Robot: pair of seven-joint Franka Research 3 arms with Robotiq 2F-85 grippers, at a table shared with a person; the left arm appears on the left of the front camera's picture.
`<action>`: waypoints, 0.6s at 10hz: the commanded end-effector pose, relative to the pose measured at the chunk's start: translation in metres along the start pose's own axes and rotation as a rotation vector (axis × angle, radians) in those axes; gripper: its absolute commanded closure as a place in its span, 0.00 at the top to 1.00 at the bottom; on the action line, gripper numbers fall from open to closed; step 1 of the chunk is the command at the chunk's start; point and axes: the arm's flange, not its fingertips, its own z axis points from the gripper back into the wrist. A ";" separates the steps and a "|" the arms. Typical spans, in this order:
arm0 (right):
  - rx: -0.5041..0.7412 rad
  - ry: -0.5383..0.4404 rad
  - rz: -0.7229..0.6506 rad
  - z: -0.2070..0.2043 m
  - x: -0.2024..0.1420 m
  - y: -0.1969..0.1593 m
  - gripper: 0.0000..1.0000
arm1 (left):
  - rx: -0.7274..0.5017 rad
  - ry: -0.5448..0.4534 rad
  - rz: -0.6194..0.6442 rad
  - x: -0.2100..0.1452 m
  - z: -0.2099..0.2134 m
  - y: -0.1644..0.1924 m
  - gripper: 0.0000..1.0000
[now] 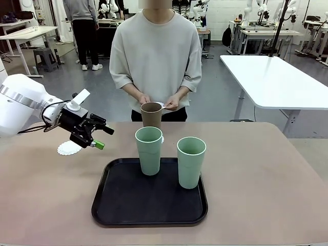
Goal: Place coasters on the table and set cups on them.
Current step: Take one Reusable plastic cup from the Flat Tray and place it on a coaster set by the human.
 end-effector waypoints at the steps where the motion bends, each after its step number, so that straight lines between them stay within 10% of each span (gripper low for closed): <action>1: 0.018 -0.004 0.006 0.000 0.000 0.001 1.00 | -0.051 -0.163 -0.149 -0.009 -0.013 -0.008 1.00; 6: 0.018 -0.004 0.006 0.000 0.000 0.001 1.00 | -0.011 -0.301 -0.209 -0.031 -0.049 -0.022 1.00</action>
